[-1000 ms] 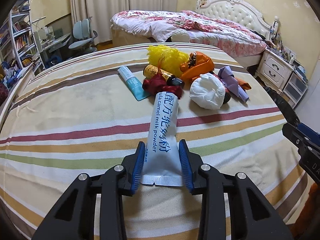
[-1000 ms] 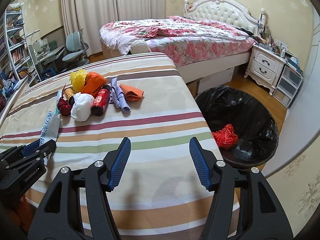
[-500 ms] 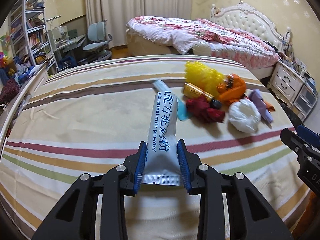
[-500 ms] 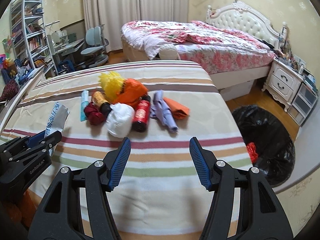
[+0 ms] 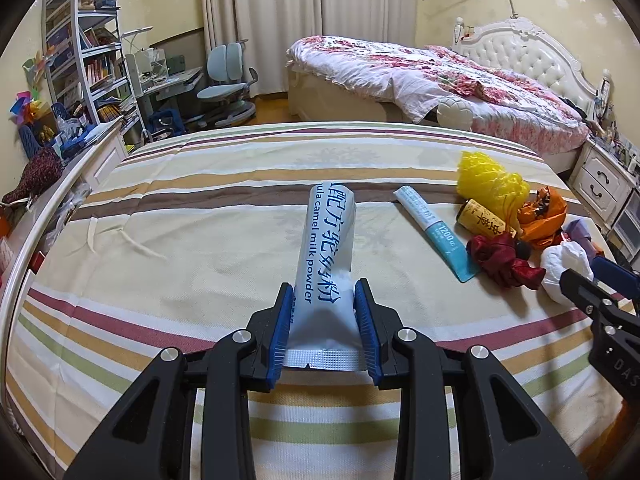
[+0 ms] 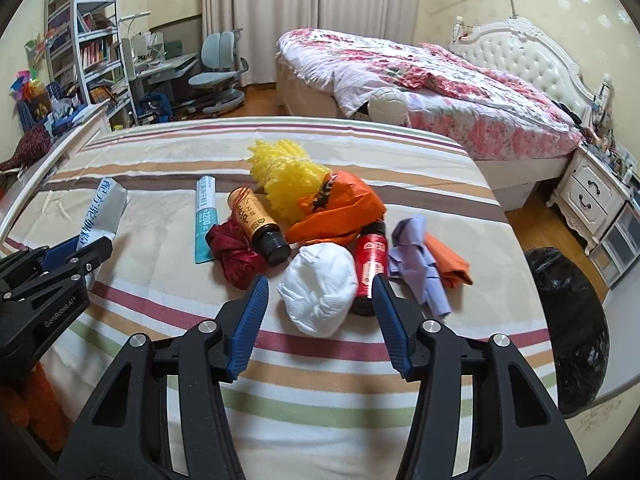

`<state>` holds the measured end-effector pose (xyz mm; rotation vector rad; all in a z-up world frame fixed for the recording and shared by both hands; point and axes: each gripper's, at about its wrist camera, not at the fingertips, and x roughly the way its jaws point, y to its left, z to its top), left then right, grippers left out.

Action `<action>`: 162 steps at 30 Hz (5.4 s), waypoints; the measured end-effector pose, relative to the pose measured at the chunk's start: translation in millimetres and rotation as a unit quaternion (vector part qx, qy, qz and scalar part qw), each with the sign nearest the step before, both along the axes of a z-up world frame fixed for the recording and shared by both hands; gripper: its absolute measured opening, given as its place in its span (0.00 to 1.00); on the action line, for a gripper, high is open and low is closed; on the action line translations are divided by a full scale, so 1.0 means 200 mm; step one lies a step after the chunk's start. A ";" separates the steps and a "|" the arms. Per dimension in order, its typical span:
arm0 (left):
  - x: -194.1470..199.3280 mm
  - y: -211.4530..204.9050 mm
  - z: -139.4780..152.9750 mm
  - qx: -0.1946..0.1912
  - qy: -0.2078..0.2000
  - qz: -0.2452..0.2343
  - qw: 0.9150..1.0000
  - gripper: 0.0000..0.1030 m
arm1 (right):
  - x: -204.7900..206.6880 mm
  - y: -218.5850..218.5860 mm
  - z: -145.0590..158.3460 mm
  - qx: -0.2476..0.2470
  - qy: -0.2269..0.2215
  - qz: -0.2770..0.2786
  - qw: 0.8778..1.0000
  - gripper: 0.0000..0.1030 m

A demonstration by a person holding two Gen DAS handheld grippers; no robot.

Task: Collect trash
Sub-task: 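Grasp the white plastic bag with the right gripper while the left holds the tube, then carry the white bag and milk-powder tube over the black trash bin, then open the right gripper over the bin while the left releases the tube, then move both open grippers back over the remaining items on the bed, then close the left gripper on the dark red ribbon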

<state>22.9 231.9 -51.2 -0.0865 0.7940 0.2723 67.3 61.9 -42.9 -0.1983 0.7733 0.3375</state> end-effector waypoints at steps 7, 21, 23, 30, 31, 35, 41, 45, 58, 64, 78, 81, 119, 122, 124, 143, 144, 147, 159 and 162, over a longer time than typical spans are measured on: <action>0.00 0.02 -0.01 -0.012 0.001 -0.002 1.000 0.32 | 0.02 0.06 -0.04 -0.025 0.002 0.000 1.000 0.33; -0.04 -0.09 0.09 -0.025 -0.029 -0.027 0.999 0.32 | -0.09 -0.11 0.13 0.014 -0.039 -0.013 0.999 0.29; -0.04 -0.13 0.11 -0.025 -0.037 -0.038 0.998 0.32 | -0.10 -0.18 0.16 0.021 -0.043 -0.027 0.999 0.29; 0.00 -0.37 0.20 -0.028 -0.059 -0.092 0.994 0.32 | -0.08 -0.47 0.21 0.025 -0.060 -0.082 0.995 0.30; 0.00 -0.41 0.21 -0.028 -0.063 -0.101 0.992 0.32 | -0.07 -0.52 0.22 0.025 -0.062 -0.093 0.993 0.30; 0.05 -0.60 0.24 -0.027 -0.073 -0.139 0.987 0.32 | -0.04 -0.73 0.24 0.025 -0.072 -0.139 0.987 0.30; 0.12 -0.87 0.26 -0.025 -0.083 -0.196 0.977 0.32 | 0.00 -1.00 0.22 0.026 -0.078 -0.190 0.978 0.30; 0.17 -1.05 0.25 -0.023 -0.084 -0.226 0.970 0.32 | 0.04 -1.14 0.19 0.028 -0.074 -0.211 0.974 0.30; 0.32 -1.42 0.15 -0.009 -0.064 -0.270 0.961 0.32 | 0.13 -1.38 0.09 0.034 -0.060 -0.251 0.966 0.30; 0.37 -1.49 0.13 -0.001 -0.060 -0.275 0.960 0.32 | 0.17 -1.44 0.05 0.037 -0.050 -0.259 0.964 0.30; 0.48 -1.65 0.08 0.013 -0.050 -0.284 0.957 0.32 | 0.26 -1.56 -0.01 0.047 -0.036 -0.276 0.959 0.31; 0.50 -1.67 0.07 0.013 -0.046 -0.287 0.957 0.32 | 0.27 -1.58 -0.01 0.050 -0.035 -0.280 0.958 0.31; 0.31 -1.25 0.16 0.014 -0.053 -0.212 0.976 0.67 | 0.12 -1.33 0.04 0.061 -0.040 -0.251 0.965 0.55; 0.29 -1.15 0.15 0.014 -0.052 -0.193 0.980 0.67 | 0.12 -1.24 0.04 0.060 -0.036 -0.233 0.970 0.55; 0.28 -1.09 0.15 0.014 -0.050 -0.180 0.982 0.67 | 0.12 -1.18 0.04 0.059 -0.033 -0.221 0.973 0.55; 0.19 -0.55 0.09 0.005 -0.028 -0.061 0.998 0.67 | 0.11 -0.73 0.02 0.052 -0.019 -0.126 0.990 0.55; 0.18 -0.53 0.08 0.004 -0.026 -0.058 0.998 0.67 | 0.11 -0.72 0.02 0.052 -0.019 -0.124 0.991 0.55; 0.19 -0.49 0.06 -0.001 -0.017 -0.050 0.999 0.67 | 0.12 -0.68 0.01 0.051 -0.017 -0.119 0.991 0.55; 0.24 -0.44 0.00 -0.020 0.012 -0.053 0.998 0.56 | 0.14 -0.64 -0.01 0.053 -0.007 -0.109 0.993 0.55; 0.22 -0.43 -0.02 -0.032 0.017 -0.064 0.997 0.41 | 0.14 -0.63 -0.02 0.052 -0.005 -0.108 0.993 0.55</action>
